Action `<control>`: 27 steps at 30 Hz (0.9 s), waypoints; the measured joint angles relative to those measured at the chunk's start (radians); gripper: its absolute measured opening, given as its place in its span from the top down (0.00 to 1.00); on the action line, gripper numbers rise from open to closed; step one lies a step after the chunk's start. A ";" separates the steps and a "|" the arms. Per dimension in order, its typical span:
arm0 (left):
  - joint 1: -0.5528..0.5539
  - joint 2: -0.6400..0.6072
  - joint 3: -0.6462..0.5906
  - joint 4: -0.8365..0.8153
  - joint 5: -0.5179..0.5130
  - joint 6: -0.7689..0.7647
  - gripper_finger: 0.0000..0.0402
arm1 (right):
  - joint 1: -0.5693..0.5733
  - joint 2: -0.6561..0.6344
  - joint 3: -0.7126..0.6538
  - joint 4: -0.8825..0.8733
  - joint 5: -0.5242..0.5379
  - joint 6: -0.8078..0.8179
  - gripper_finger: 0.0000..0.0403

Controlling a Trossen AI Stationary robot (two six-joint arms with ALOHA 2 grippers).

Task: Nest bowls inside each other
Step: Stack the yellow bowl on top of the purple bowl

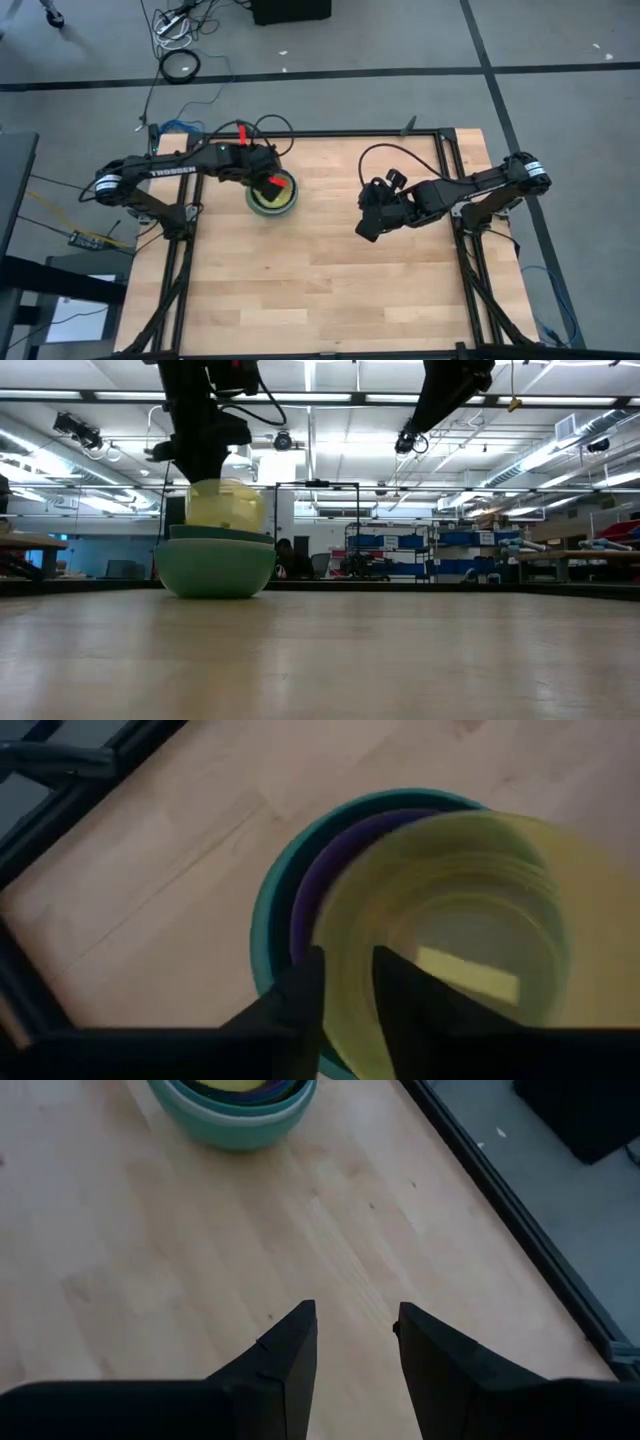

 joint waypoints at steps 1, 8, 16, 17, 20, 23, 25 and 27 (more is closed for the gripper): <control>0.002 0.000 0.000 0.003 0.004 0.000 0.74 | 0.003 0.000 0.000 0.000 -0.002 0.004 0.68; 0.010 0.000 0.000 0.011 0.024 -0.016 0.65 | 0.019 0.000 0.000 0.000 -0.005 0.019 0.68; 0.008 0.000 0.000 0.012 0.034 -0.013 0.64 | 0.025 0.000 0.000 -0.002 -0.005 0.045 0.68; 0.002 0.000 0.000 0.013 0.046 -0.020 0.64 | 0.025 0.000 0.000 -0.002 -0.005 0.049 0.68; -0.037 0.008 0.001 0.031 0.066 -0.044 0.64 | 0.025 0.000 0.000 -0.002 -0.005 0.050 0.68; -0.070 0.035 -0.004 0.039 0.072 -0.055 0.64 | 0.025 0.000 0.000 -0.002 -0.005 0.051 0.68; -0.084 0.059 -0.020 0.048 0.072 -0.072 0.64 | 0.025 0.000 0.000 -0.002 -0.005 0.055 0.68; -0.096 0.085 -0.036 0.051 0.072 -0.078 0.64 | 0.027 0.000 0.000 -0.002 -0.005 0.059 0.68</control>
